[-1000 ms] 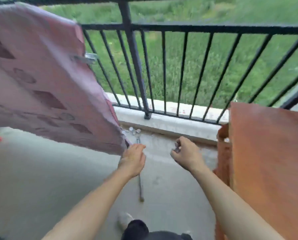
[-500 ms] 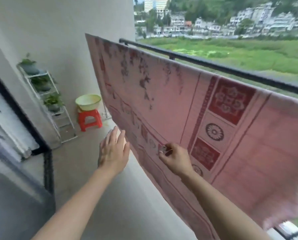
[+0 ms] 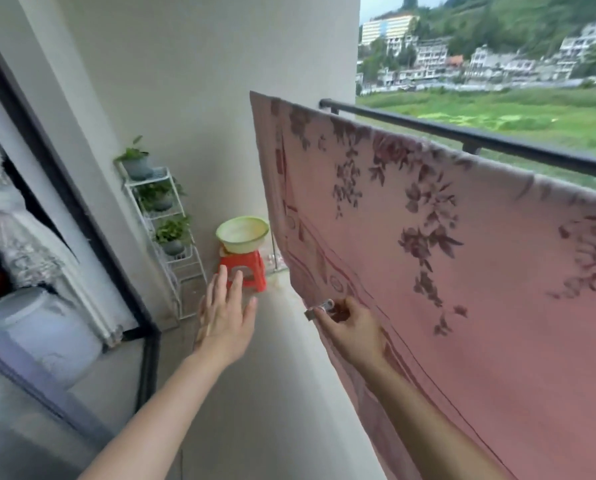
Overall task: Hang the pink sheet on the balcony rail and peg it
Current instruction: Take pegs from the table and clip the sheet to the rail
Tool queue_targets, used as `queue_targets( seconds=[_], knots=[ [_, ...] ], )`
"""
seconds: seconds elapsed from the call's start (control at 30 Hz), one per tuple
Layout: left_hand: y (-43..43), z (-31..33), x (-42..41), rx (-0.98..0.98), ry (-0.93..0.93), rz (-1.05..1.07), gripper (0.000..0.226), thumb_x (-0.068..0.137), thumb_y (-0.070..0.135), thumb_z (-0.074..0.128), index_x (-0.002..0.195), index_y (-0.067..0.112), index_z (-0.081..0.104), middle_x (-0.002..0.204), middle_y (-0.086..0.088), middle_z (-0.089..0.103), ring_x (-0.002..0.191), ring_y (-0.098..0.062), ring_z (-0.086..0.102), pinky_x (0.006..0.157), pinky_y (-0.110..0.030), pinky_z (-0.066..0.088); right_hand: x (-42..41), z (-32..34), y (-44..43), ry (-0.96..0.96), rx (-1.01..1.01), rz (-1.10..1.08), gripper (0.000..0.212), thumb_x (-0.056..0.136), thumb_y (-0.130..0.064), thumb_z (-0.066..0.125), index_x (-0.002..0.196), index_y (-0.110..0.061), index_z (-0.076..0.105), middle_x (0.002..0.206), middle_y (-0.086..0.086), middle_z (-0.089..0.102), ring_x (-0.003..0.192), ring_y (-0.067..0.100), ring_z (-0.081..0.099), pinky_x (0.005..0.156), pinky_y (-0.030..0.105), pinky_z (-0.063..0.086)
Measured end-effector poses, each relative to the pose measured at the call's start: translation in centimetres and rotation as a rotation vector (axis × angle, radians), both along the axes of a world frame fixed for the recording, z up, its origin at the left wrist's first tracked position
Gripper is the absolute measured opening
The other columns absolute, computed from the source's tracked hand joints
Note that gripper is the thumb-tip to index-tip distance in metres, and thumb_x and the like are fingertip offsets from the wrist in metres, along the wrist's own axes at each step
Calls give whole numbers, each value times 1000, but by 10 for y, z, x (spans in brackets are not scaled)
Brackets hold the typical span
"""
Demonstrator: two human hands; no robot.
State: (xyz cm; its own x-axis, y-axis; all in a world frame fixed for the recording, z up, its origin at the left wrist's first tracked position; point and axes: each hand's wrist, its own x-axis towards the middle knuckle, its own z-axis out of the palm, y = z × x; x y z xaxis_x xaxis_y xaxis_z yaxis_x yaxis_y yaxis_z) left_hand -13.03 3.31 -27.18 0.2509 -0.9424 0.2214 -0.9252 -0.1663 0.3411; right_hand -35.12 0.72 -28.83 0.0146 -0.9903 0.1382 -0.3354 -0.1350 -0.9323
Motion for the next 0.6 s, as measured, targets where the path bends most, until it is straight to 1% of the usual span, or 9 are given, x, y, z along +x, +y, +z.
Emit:
queue_targets(
  seconds=[0.07,0.13,0.2,0.27,0.33,0.4,0.47,0.53,0.6],
  knots=[
    [-53,2,21,73,37,28,64,101,48,27,156,22,7,163,-3,-13,150,-26,-4,120,-45,4,18,1,-64,-8,26,-12,14,74,-38,77,74,-28,66,74,-17,70,66,-4,62,58,18,44],
    [-100,5,46,121,34,27,66,100,52,24,156,25,2,162,-1,-19,150,-25,-9,120,-47,2,40,7,-123,4,60,-6,18,71,-43,77,76,-28,68,75,-14,71,67,-4,63,61,23,49],
    [-136,11,75,142,33,26,66,100,54,24,155,27,0,161,3,-22,149,-22,-12,120,-47,2,69,15,-172,1,97,25,17,69,-42,77,77,-27,71,78,-10,72,68,1,65,64,28,52],
    [-166,11,105,143,35,44,66,100,54,25,156,27,2,161,4,-21,149,-20,-12,121,-48,5,101,17,-214,-4,122,54,18,67,-39,78,75,-23,73,78,-8,73,69,9,67,64,31,54],
    [-198,6,137,146,25,64,67,99,55,24,156,27,2,161,4,-21,149,-19,-12,121,-50,7,133,11,-252,6,149,85,19,67,-37,79,75,-22,72,77,-10,72,64,9,66,59,28,53],
    [-234,-3,170,170,22,86,67,99,56,22,156,27,-1,161,4,-22,149,-19,-14,120,-52,6,163,1,-288,45,168,103,19,67,-38,78,76,-23,71,75,-11,71,56,1,60,52,21,47],
    [-272,-16,200,198,49,102,68,99,56,22,156,27,-2,160,3,-23,149,-21,-14,120,-51,4,191,-12,-324,70,185,95,21,66,-40,77,77,-23,71,75,-10,70,53,-1,58,53,24,46],
    [-314,-31,229,220,81,93,68,100,55,24,155,26,-3,160,2,-24,149,-23,-13,119,-50,4,218,-22,-361,115,195,77,21,65,-38,79,75,-23,69,73,-11,69,54,-2,58,53,23,46],
    [-362,-44,258,241,111,68,69,100,54,26,155,26,-5,160,1,-26,149,-25,-14,119,-51,4,245,-24,-402,175,193,37,21,66,-37,79,74,-24,67,74,-12,69,61,-3,60,53,21,42]
  ],
)
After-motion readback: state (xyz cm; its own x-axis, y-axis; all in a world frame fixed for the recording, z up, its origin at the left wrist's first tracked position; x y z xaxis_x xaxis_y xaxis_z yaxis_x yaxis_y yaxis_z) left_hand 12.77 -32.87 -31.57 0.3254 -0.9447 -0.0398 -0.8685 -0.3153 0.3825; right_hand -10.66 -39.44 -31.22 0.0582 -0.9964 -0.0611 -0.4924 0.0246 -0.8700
